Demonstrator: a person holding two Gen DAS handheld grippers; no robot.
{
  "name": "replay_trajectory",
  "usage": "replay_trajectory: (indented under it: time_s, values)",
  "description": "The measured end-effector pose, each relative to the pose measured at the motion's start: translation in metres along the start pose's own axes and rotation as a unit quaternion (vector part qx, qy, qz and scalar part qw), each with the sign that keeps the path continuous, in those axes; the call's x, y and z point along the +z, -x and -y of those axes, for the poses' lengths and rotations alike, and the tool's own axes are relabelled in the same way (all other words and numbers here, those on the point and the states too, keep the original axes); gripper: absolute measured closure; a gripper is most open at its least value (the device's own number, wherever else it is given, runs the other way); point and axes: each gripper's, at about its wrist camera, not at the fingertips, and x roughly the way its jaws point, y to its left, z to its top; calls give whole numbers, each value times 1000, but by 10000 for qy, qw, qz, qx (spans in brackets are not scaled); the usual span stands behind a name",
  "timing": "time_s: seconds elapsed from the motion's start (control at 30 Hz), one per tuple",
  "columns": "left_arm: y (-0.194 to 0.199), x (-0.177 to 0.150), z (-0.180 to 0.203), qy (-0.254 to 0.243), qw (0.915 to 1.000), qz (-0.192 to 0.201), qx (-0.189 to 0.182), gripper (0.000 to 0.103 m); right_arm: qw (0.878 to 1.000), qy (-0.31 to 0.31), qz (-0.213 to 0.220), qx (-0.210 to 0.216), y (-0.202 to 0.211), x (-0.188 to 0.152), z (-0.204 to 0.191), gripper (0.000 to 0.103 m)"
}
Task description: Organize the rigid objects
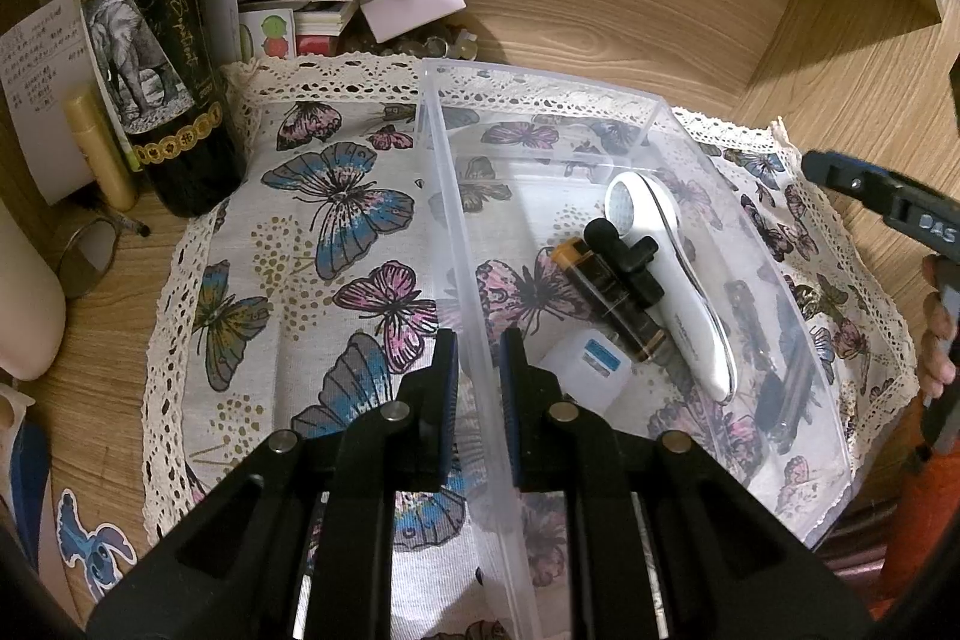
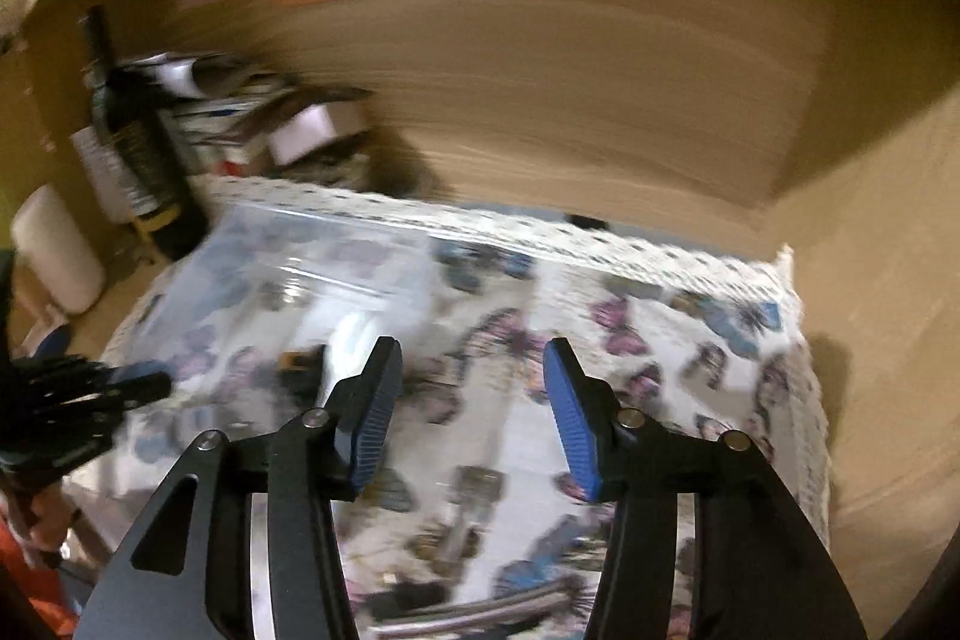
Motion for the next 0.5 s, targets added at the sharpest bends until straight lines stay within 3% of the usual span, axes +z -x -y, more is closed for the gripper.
replay_trajectory:
  time_s: [0.2, 0.33, 0.5]
  values:
    - [0, 0, 0, -16, 10000, -5, 8, 90, 9976, -429, -460, -287, -26, -15, 38, 57]
    - [0, 0, 0, -18, 10000, -1, 10, 90, 9942, -783, -732, -101, -34, -29, 54, 57]
    - [0, 0, 0, -11, 10000, 1, 10, 90, 9946, -663, -794, 24, -28, -44, 42, 57]
